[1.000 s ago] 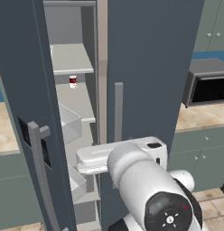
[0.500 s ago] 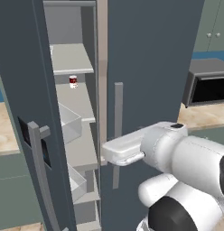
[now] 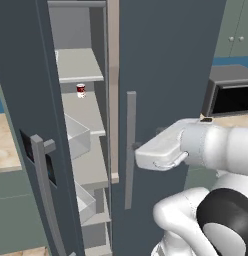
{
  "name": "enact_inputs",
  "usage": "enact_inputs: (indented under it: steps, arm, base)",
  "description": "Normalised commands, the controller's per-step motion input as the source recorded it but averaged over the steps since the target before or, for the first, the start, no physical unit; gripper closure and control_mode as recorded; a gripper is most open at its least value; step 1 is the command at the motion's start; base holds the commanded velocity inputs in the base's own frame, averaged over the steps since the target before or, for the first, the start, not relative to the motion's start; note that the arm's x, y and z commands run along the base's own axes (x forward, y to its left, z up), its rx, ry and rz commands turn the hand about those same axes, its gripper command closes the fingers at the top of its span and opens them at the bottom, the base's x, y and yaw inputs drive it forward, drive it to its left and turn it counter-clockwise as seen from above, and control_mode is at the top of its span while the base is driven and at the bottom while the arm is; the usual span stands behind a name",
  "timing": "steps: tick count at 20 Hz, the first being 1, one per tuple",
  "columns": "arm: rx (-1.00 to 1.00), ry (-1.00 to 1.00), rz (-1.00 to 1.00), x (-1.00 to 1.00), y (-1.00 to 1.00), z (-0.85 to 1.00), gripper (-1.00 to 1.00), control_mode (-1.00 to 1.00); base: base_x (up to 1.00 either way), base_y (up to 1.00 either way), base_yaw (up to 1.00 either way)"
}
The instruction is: Open the freezer door, pick up the ice cube tray from the freezer, and place it on the dining counter.
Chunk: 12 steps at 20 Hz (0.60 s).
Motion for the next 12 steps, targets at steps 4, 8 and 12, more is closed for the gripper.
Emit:
enact_inputs:
  steps: [4, 8, 12]
  arm:
    - [0.07, -0.05, 0.27, 0.21, 0.00, 0.00, -1.00, -1.00]
    - [0.09, -0.06, 0.23, 0.23, 0.00, 0.00, -1.00, -1.00]
    - [0.07, -0.08, 0.20, 0.21, 0.03, 0.00, -1.00, -1.00]
  base:
    - [0.00, 0.00, 0.00]
    - [0.00, 0.00, 0.00]
    - [0.00, 0.00, 0.00]
